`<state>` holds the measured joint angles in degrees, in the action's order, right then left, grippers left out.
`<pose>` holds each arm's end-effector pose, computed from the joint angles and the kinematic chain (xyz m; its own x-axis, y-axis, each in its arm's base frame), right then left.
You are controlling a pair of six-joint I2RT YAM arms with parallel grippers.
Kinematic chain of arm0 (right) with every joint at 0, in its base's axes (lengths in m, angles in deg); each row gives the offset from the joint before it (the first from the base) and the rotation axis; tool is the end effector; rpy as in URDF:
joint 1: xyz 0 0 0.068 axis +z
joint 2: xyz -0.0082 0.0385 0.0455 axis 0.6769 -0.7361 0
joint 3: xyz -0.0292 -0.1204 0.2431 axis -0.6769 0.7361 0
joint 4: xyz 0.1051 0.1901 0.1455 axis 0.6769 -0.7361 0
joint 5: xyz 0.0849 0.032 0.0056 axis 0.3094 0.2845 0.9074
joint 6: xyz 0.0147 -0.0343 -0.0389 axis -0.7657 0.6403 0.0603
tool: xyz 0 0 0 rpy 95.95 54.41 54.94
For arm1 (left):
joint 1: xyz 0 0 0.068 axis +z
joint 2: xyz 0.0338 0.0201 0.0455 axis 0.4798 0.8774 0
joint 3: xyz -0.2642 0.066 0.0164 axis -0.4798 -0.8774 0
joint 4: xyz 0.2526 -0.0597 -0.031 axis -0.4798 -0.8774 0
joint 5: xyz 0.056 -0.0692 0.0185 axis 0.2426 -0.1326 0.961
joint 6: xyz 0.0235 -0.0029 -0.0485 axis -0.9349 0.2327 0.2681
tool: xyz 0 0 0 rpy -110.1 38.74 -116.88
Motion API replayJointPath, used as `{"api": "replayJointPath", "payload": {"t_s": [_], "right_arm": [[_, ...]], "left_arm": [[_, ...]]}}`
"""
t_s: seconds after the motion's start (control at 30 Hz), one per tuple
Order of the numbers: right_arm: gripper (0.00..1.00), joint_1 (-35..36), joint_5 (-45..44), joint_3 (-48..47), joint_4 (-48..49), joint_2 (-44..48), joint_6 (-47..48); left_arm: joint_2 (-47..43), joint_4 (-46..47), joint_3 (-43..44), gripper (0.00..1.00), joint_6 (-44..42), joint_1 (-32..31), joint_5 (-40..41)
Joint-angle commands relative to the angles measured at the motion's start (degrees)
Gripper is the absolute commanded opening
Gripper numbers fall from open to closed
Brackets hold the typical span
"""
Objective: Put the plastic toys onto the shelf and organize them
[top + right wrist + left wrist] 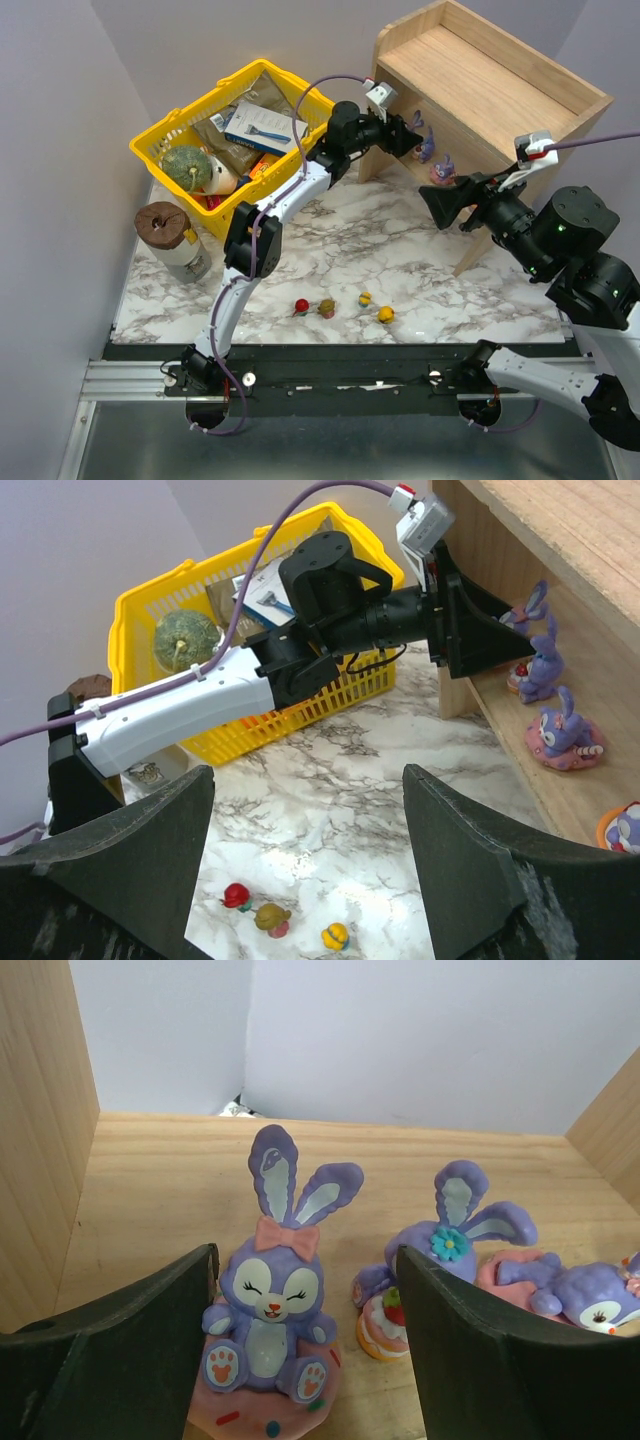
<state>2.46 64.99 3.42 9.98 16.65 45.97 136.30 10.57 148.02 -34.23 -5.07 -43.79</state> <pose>0.0970 0.0826 0.5025 -0.1352 0.1948 -0.9715 -0.4549 0.8588 0.2355 0.4705 -0.3355 0.3156 -0.2091 -0.2055 -0.9561 0.8715 0.4044 -0.2775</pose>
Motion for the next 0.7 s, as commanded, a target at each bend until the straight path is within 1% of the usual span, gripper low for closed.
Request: {"api": "replayJointPath", "payload": {"t_s": [0.0, 0.17, 0.3, 0.53, 0.67], "right_arm": [[0.83, 0.21, -2.05, 0.37, -0.91, 1.43, -1.18], [0.83, 0.21, -2.14, 1.07, -0.99, 2.23, -1.36], [0.83, 0.21, -1.44, 1.34, -1.43, 2.14, -1.97], [0.83, 0.29, -1.70, 1.43, -2.05, 2.23, -2.33], [0.83, 0.21, -1.88, 1.43, -2.22, 2.40, -2.50]], "left_arm": [[-5.83, 4.94, -3.05, 0.80, 1.72, 2.80, 4.69], [-9.00, 5.65, -8.41, 0.75, 0.75, 2.80, 6.44], [-11.20, 7.49, -12.10, 0.75, 0.84, 2.80, 6.27], [-13.83, 7.32, -14.21, 0.75, 0.84, 2.71, 5.39], [-17.26, 8.81, -19.82, 0.75, 0.93, 2.45, 4.69]]}}
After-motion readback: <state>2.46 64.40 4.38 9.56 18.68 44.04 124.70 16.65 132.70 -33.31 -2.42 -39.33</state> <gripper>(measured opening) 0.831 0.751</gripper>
